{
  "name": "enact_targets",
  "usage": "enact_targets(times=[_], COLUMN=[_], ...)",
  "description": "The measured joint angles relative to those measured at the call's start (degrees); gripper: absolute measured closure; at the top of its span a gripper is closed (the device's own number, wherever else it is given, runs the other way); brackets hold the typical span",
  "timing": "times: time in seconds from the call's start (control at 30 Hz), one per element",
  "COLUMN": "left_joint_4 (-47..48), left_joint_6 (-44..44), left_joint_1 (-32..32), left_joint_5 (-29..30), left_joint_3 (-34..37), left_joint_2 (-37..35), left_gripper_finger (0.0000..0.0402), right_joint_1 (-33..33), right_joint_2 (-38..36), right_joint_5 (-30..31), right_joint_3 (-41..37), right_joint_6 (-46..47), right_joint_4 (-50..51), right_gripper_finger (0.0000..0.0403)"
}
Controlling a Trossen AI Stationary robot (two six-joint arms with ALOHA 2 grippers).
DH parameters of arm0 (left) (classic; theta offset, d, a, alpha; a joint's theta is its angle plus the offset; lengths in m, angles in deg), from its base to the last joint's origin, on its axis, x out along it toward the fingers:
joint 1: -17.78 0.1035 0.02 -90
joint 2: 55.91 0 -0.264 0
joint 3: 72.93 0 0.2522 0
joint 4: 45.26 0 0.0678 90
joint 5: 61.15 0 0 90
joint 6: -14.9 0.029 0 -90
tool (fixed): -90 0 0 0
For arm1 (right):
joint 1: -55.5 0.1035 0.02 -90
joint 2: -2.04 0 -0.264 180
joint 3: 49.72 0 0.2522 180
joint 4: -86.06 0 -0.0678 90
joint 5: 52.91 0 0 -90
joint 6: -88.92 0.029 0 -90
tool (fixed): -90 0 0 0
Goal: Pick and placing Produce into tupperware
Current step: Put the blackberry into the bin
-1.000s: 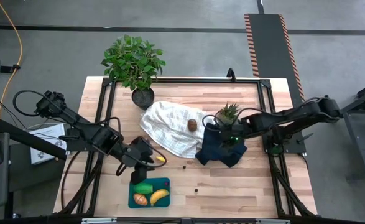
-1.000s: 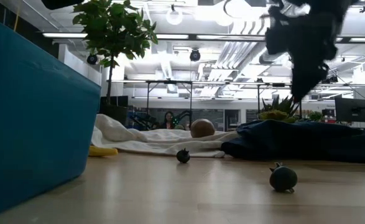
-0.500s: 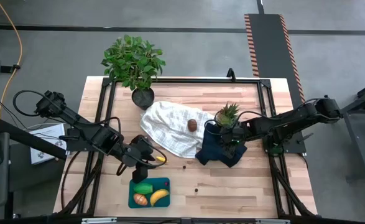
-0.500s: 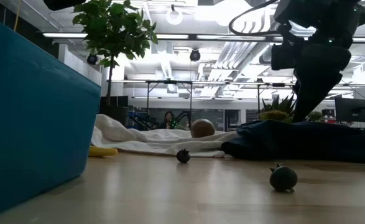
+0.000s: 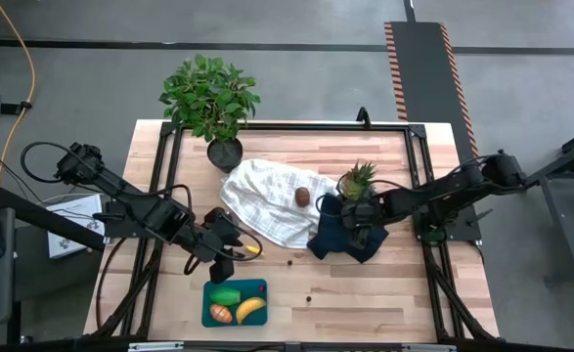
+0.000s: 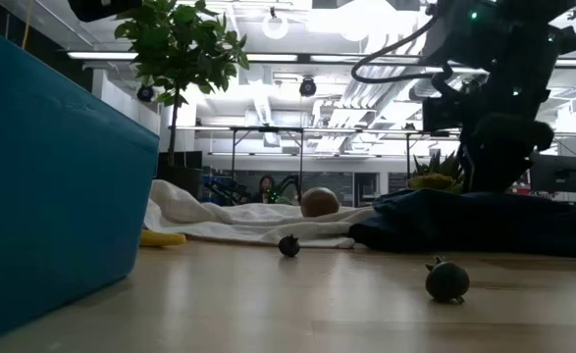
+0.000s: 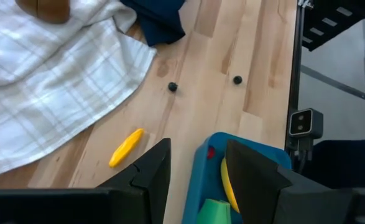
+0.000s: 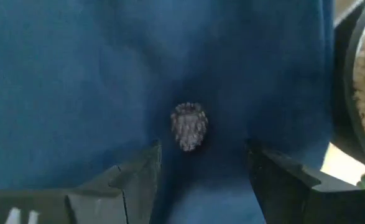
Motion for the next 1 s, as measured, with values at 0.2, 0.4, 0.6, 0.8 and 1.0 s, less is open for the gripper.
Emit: enact_targets(times=[0.2, 0.4, 0.6, 0.8, 1.0], left_joint_4=[0.5, 1.0, 1.0, 1.0, 1.0], left_joint_6=[0.0, 0.0, 0.0, 0.0, 0.0], left_joint_1=[0.0, 0.0, 0.0, 0.0, 0.0], left_joint_5=[0.0, 0.0, 1.3, 1.5, 1.5], left_joint_3=[0.0, 0.0, 0.0, 0.0, 0.0], left_joint_2=[0.0, 0.0, 0.0, 0.0, 0.0], left_gripper_finger=[0.0261, 0.0261, 0.0261, 0.0261, 0.0261], right_joint_1=[0.0, 0.0, 0.0, -0.1, -0.1], right_joint_2=[1.0, 1.0, 1.0, 1.1, 1.2], right_joint_5=[-0.2, -0.4, -0.5, -1.6, -1.5], right_joint_3=[0.0, 0.0, 0.0, -0.3, -0.3], right_joint_6=[-1.5, -2.3, -3.0, -3.2, -3.4], right_joint_4=[-3.0, -3.3, -3.2, -3.1, -3.9], right_gripper_finger=[0.0183, 0.0193, 0.0220, 0.0241, 0.0254])
